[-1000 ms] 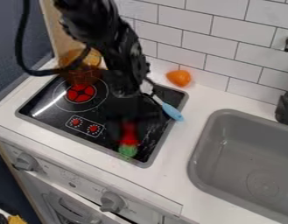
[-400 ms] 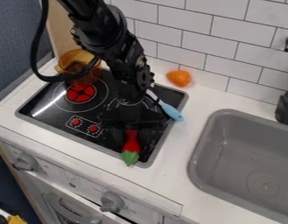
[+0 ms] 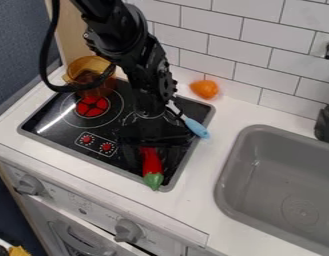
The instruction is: Moved the red chili to the right of the stove
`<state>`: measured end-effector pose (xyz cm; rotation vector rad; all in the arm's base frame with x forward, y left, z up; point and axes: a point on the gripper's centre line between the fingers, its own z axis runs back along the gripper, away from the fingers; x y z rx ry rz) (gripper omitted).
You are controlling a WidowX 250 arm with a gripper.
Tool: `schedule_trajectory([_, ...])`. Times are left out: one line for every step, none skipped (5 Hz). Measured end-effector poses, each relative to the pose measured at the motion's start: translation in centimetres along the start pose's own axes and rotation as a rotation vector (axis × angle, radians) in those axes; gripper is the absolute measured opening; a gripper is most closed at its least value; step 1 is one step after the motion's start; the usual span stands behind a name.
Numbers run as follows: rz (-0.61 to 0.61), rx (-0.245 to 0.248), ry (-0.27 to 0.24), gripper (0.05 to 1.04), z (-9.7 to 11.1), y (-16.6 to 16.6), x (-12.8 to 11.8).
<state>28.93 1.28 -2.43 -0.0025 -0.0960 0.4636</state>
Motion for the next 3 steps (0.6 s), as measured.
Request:
schedule_trajectory([0.019, 0.000, 0.000, 1.005, 0.7, 0.0, 0.0])
schedule_trajectory([0.025, -0.037, -0.033, 1.001, 2.8, -0.4, 0.4])
schedule_trajectory([0.073, -0.082, -0.087, 1.001, 6.1, 0.2, 1.2])
